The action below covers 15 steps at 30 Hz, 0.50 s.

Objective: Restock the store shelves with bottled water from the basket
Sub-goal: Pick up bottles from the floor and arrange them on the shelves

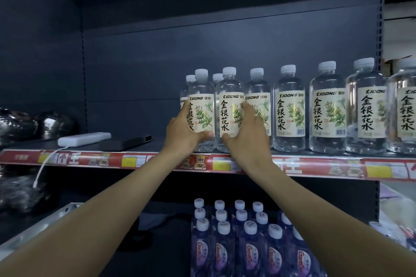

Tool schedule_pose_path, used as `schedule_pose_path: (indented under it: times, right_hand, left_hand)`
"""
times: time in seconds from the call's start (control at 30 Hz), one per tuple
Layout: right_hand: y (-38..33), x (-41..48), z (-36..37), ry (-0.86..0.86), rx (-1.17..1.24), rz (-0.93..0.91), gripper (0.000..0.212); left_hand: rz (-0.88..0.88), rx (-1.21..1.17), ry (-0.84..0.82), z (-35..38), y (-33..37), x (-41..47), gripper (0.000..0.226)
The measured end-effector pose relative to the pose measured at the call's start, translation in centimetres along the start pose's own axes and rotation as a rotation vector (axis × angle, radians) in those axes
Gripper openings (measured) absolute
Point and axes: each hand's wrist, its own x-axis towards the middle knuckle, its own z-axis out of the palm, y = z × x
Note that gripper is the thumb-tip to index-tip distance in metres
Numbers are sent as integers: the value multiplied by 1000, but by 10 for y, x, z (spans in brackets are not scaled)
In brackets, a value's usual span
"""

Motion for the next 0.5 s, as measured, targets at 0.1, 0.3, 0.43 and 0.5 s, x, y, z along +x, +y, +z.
schedule_pose_path:
  times: [0.1, 0.3, 0.43, 0.5]
  right_hand:
    - [-2, 2, 8, -20, 3, 44, 86]
    - [-1, 6, 23, -29, -16, 62, 84]
    - [1, 10, 30, -29, 19, 97, 72]
    - [2, 10, 27, -63, 17, 116, 66]
  left_hand:
    - [4, -6, 6, 0, -2, 4, 77]
    - [-55, -15, -19, 6, -20, 18, 87]
    - [-132, -27, -45, 12, -34, 30, 103]
    - [-157, 20, -64, 9, -26, 24, 104]
